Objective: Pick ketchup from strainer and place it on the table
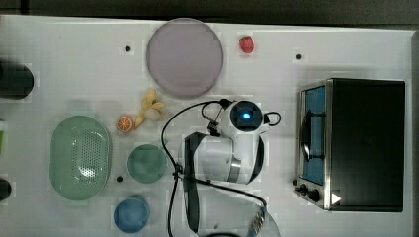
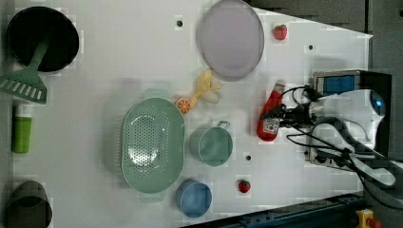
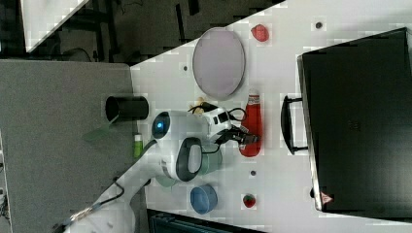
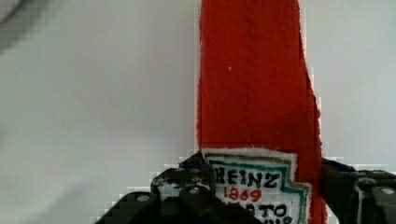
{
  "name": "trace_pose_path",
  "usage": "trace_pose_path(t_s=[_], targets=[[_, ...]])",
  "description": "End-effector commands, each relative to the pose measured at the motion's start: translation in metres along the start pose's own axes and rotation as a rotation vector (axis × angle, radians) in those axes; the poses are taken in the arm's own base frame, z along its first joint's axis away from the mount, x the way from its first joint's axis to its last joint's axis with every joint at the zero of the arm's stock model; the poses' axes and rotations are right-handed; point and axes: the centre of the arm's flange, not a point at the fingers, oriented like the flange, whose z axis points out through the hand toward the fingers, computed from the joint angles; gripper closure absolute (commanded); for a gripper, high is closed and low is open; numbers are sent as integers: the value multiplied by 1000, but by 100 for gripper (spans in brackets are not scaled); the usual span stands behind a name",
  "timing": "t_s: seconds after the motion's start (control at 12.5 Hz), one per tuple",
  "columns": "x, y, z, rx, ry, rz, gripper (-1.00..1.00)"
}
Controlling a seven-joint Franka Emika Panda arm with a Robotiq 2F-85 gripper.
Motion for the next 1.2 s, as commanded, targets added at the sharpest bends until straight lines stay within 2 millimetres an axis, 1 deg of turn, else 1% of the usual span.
trace_pose_path(t_s=[0.08, 0.16, 0.24, 0.32, 0.4, 0.48, 0.64, 0.88, 1.04, 1.2], targets=[[2, -6, 0, 4, 39, -54, -51], [3, -7, -3, 6, 45, -54, -73], [4, -7, -10, 9, 54, -53, -95], [6, -9, -27, 16, 78, -53, -100], [8, -13, -51, 25, 106, -50, -100], [9, -18, -81, 36, 131, -35, -100], [5, -26, -144, 40, 132, 23, -100], [-9, -26, -238, 17, 79, 112, -100], [-13, -26, -298, 27, 100, 163, -100], [-16, -27, -351, 49, 141, 193, -100]])
